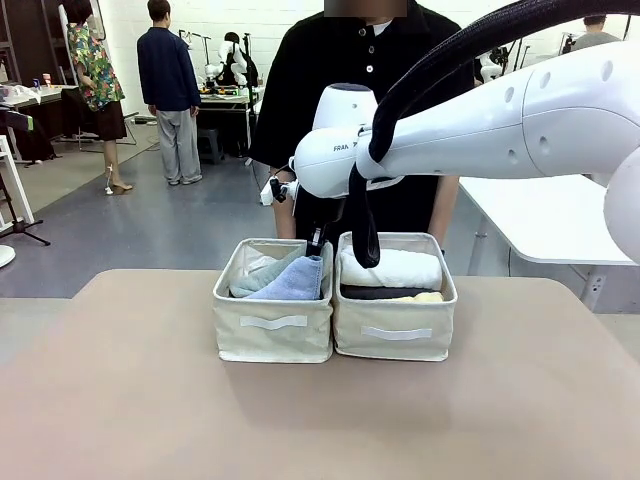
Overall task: Sort the towels based on their folding style.
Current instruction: Pick up another triangle-folded towel from the table and place it in the left Fabric basket.
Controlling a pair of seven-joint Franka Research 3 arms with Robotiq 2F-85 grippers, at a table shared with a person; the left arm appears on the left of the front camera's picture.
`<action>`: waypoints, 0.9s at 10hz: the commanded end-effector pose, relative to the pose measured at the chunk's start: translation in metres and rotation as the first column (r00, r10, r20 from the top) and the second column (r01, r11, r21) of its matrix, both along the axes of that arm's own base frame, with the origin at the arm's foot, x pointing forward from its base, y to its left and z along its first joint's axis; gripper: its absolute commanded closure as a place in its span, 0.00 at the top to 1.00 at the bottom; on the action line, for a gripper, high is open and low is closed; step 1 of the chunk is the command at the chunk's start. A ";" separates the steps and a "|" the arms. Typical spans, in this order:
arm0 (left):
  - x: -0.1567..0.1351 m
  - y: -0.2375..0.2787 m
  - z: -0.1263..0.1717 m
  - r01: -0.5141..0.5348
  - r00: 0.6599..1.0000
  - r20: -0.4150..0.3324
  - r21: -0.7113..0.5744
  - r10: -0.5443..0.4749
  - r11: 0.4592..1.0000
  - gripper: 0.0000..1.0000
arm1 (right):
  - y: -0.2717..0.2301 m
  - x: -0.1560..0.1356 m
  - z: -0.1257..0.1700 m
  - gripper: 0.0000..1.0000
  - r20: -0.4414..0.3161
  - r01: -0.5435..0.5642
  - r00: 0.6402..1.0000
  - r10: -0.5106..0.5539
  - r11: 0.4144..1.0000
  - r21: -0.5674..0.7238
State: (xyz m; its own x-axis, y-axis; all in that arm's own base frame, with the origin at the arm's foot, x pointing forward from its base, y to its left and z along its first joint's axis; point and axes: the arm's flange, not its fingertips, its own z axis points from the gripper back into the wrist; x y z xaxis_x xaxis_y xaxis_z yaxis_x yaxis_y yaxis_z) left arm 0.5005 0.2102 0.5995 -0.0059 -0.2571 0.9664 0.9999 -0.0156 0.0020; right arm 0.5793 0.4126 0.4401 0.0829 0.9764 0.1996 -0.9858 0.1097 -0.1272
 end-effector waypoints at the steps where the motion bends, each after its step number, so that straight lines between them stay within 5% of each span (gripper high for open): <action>1: -0.002 0.001 0.001 0.000 1.000 -0.002 0.003 0.000 1.000 1.00 | 0.004 -0.001 -0.001 0.37 -0.003 0.011 1.000 -0.011 1.000 0.000; 6: -0.002 0.001 0.001 0.000 1.000 -0.002 0.003 0.000 1.000 1.00 | 0.004 0.002 0.007 0.90 0.014 0.011 1.000 -0.011 1.000 0.015; 9: -0.002 0.001 0.001 0.000 1.000 -0.002 0.003 0.000 1.000 1.00 | 0.002 0.002 0.008 1.00 0.009 0.011 1.000 -0.011 1.000 0.019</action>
State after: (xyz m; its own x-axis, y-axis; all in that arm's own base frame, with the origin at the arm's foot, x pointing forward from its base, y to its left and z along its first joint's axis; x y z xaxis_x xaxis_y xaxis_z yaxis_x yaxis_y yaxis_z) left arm 0.5005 0.2102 0.5995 -0.0059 -0.2571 0.9664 0.9999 -0.0157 0.0020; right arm 0.5803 0.4155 0.4489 0.0787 0.9737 0.2139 -0.9844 0.1098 -0.1377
